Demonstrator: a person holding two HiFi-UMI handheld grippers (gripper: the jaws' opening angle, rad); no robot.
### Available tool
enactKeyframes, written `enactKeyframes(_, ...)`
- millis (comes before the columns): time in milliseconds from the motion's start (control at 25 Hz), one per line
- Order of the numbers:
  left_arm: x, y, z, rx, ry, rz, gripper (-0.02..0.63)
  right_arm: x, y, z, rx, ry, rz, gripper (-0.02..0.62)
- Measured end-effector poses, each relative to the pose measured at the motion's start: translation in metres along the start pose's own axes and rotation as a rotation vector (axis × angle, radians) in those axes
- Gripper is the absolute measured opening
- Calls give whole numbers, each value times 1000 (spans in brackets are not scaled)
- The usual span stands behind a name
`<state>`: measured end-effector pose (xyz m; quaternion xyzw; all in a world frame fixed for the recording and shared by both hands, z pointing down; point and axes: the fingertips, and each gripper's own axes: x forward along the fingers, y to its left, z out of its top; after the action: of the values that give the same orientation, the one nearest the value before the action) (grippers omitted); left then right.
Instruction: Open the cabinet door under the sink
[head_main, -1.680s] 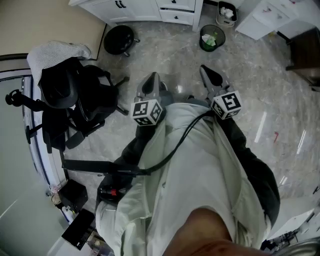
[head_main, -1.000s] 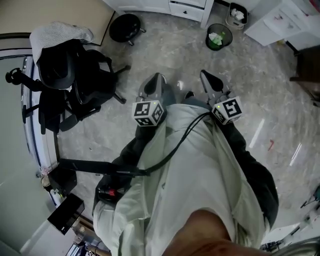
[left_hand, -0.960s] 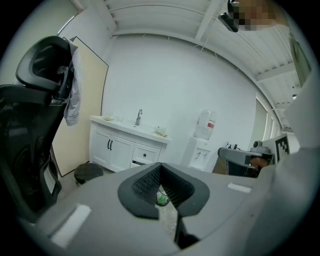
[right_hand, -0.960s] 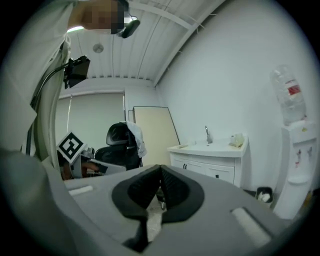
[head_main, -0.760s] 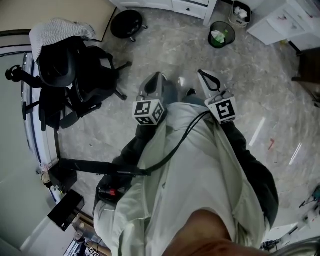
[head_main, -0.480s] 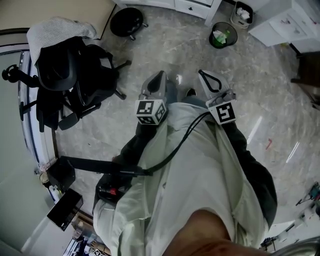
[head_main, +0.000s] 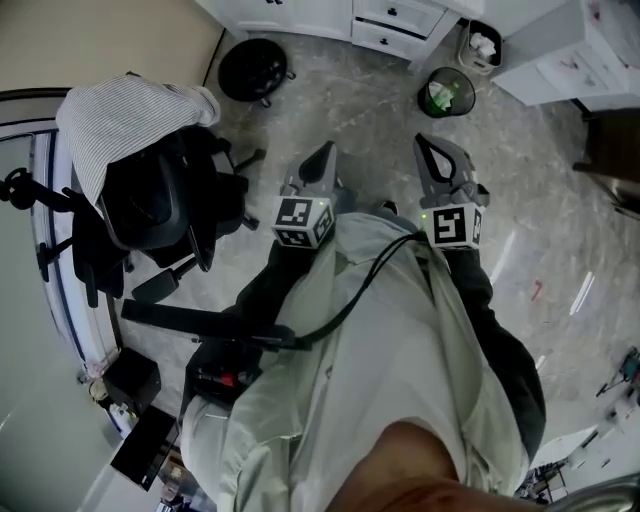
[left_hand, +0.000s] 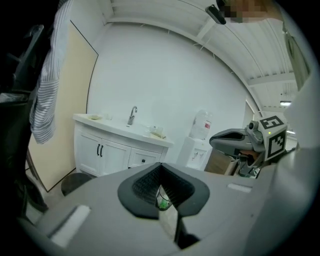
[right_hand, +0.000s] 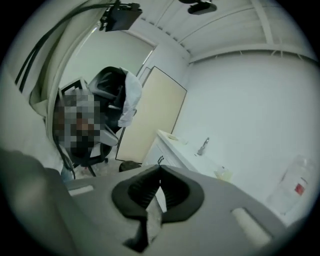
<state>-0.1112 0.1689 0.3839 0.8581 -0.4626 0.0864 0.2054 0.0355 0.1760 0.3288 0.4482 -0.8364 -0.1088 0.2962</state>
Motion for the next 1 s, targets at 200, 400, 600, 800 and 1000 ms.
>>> enactKeyframes(200,34,19,15,10,19,-109,8,43,1,18,295,-48,86,2)
enactKeyframes(400,56,24,21,9,53,-168,8,64,21,1,280,78,201,2)
enactKeyframes(600,78,55,16,-38,97,-117,8,101,29,-18,286,102,317,2)
enactKeyframes(800,107,93,28,-53,110,-3,8,162,2,-28,427,-33,375,2)
enactKeyframes(1000,160,132,51,-81,112,137,8,251,-66,-62,492,-47,319,2)
